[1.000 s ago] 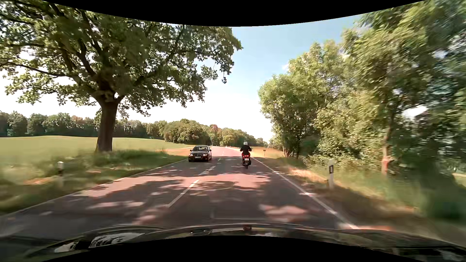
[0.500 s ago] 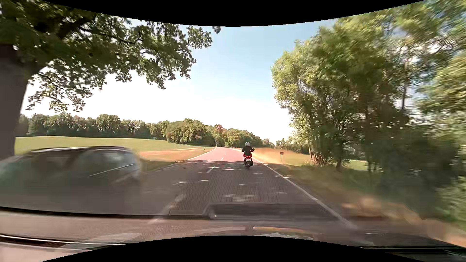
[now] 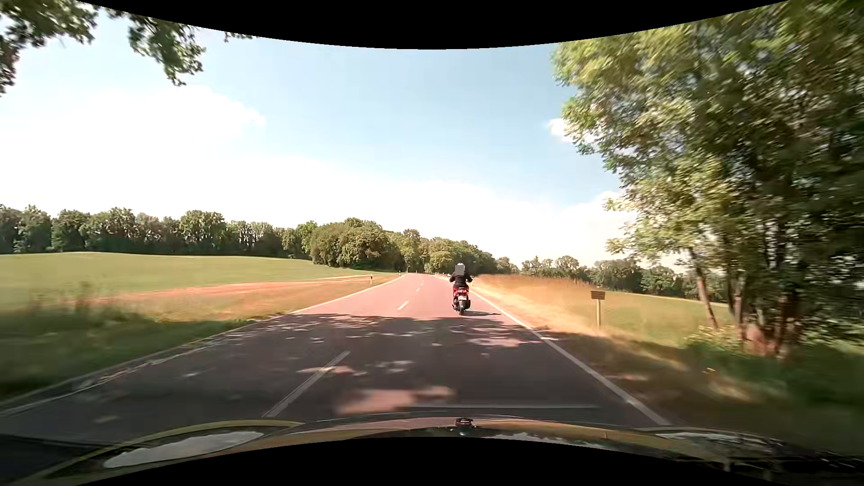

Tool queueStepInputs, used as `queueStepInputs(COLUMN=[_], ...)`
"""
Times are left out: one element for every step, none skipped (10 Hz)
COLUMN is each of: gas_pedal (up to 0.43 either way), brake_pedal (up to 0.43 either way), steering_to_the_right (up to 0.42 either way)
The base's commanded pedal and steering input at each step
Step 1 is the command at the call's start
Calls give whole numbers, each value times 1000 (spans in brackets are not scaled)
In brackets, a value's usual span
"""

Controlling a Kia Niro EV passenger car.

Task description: Follow the waypoints while adhering to traffic rules and regulations

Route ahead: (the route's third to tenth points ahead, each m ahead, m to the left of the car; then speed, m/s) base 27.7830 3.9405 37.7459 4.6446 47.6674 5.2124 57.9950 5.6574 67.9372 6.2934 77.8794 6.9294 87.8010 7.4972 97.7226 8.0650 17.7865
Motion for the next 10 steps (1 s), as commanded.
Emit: queueStepInputs(gas_pedal=[138,138,150,169,177,177,177,177,177,177], brake_pedal=[6,6,6,6,6,6,6,6,6,6], steering_to_the_right=[-11,-11,-10,-10,-10,-6,-6,-5,-5,-3])
